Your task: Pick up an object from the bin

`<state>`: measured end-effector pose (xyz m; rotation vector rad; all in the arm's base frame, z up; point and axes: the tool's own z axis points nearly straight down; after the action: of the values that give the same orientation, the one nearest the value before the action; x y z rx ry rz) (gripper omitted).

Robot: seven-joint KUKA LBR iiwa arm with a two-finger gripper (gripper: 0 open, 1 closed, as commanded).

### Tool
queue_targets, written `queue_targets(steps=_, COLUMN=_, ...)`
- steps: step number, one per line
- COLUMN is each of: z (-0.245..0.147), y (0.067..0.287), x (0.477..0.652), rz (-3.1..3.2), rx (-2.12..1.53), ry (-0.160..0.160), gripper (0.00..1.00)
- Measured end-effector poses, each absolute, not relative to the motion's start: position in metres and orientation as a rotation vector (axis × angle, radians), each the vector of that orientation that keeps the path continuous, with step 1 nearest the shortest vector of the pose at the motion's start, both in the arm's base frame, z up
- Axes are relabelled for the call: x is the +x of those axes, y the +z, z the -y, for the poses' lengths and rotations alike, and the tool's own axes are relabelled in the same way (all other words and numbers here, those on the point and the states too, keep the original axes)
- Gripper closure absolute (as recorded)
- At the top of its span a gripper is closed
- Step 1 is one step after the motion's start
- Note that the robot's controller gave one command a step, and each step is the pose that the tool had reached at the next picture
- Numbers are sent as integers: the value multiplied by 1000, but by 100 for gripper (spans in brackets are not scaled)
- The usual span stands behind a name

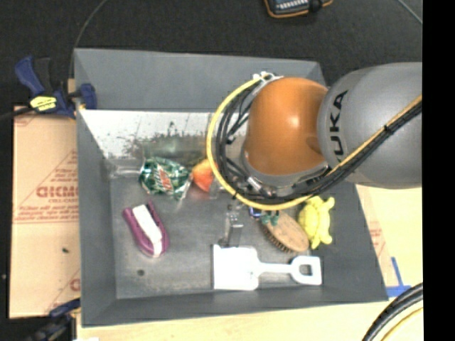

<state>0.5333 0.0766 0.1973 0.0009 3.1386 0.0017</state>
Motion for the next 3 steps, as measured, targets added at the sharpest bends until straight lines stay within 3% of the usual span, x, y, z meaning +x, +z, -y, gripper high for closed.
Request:
queue_targets(steps=1, z=-102, y=66, x=613, rz=-3136, rx=91, ry=4, gripper=0)
queue_targets(steps=2, z=-73, y=129, x=626, rz=-3115, rx=256, ry=5, gripper=0)
queue_targets(steps=3, z=-153, y=107, x=637, rz=-3113, rx=377, ry=-2, gripper=0)
